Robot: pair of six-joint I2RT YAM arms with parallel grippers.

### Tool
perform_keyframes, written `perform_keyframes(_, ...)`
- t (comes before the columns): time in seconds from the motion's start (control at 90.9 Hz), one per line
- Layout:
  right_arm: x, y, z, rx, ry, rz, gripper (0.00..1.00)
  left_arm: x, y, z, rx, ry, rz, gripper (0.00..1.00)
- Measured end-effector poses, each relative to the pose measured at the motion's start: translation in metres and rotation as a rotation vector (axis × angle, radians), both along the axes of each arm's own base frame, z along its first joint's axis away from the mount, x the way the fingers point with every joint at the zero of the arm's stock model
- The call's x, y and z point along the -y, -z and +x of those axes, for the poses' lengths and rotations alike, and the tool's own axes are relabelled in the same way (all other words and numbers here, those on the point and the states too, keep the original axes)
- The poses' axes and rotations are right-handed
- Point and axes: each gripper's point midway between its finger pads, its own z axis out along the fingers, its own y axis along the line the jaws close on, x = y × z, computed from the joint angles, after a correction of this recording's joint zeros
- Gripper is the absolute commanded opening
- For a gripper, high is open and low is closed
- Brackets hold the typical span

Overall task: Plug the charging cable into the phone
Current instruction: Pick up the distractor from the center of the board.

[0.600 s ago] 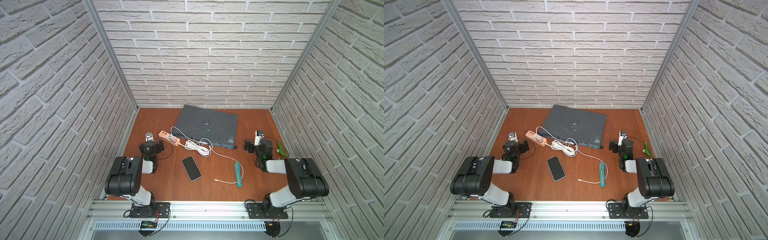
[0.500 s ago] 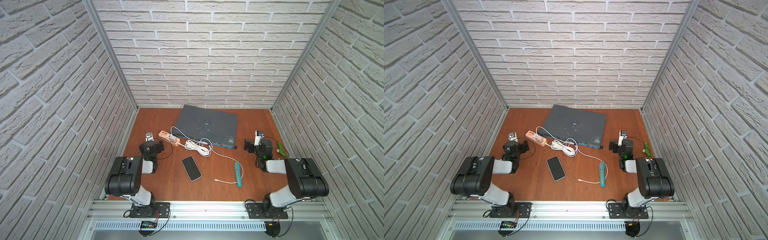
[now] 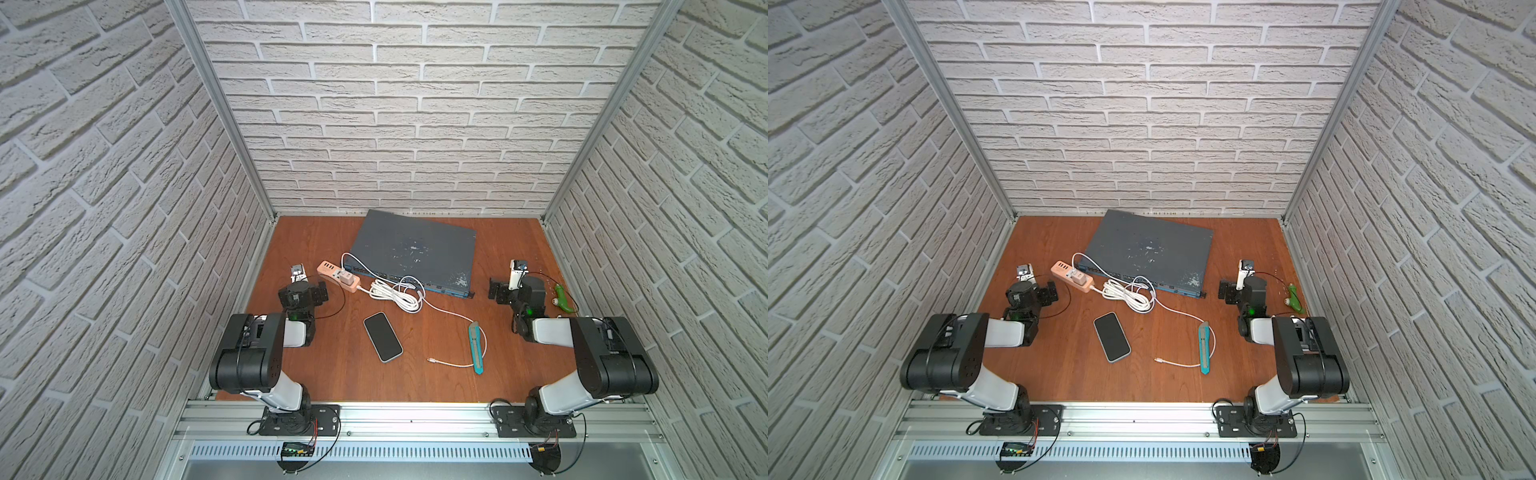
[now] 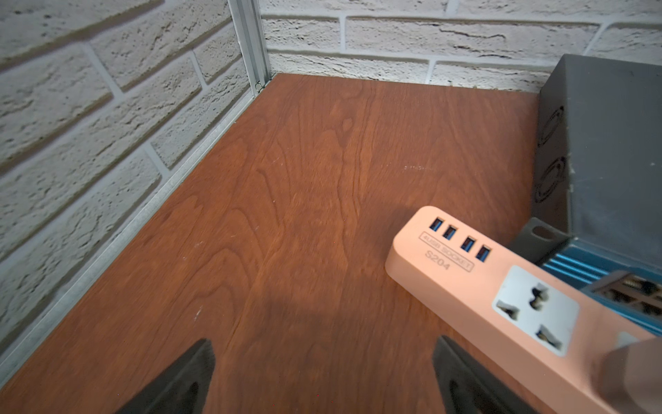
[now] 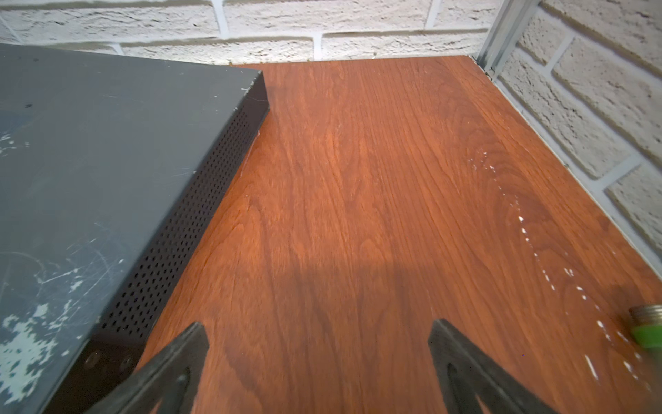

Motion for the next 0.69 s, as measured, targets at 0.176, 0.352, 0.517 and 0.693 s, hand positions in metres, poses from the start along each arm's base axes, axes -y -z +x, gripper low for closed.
perform_keyframes(0.176,-0.004,-0.1,0.052,0.0,0.043,0.073,0.96,-0.022,-0.081,0.044,-0.058,-0.222,-0.04,0.98)
perform_keyframes(0.352,-0.052,-0.13,0.029,-0.112,-0.058,0.127,0.99,-0.013,-0.154,0.043,-0.048,-0.263,-0.136,0.98)
perform_keyframes(0.517,-0.099,-0.101,-0.02,-0.356,-0.157,0.088,0.99,0.039,-0.153,-0.008,-0.168,-0.109,-0.204,0.98)
perform_keyframes(0.693,-0.103,-0.087,-0.08,-0.503,-0.135,0.066,0.99,0.084,-0.174,-0.048,-0.157,0.064,-0.284,0.98)
